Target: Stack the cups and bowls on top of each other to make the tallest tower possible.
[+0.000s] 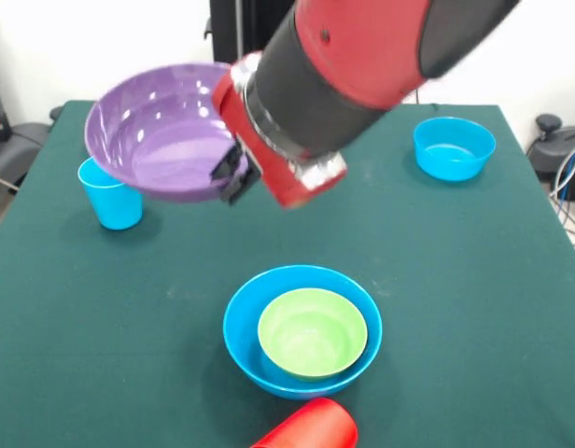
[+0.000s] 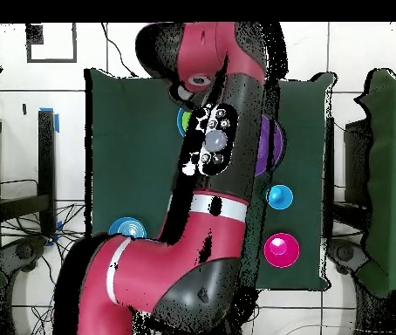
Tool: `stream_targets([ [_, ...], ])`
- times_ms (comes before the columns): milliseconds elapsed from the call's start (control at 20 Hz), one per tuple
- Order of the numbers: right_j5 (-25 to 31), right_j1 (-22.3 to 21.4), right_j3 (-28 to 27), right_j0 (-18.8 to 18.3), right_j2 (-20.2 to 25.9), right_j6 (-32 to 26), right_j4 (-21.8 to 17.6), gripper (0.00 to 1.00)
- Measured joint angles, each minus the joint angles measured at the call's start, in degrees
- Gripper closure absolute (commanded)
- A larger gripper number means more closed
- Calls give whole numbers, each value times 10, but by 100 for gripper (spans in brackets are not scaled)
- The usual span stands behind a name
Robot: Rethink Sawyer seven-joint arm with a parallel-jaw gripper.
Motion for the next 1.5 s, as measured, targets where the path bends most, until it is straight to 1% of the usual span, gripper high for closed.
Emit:
stream_targets([
  [100, 0, 15, -17, -3, 0, 0, 4, 100],
  [200, 0, 42, -46, -7, 0, 0, 15, 100],
  [450, 0, 76, -78, -12, 0, 0, 28, 100],
  [600, 0, 99, -98, -13, -1, 0, 46, 100],
  [900, 0, 124, -125, -13, -9, 0, 76, 100],
  [1100, 0, 139, -144, -14, -27, 0, 97, 100],
  [1150, 0, 145, -152, -15, -38, 0, 108, 100],
  [1500, 0, 155, -168, -20, -69, 0, 143, 100],
])
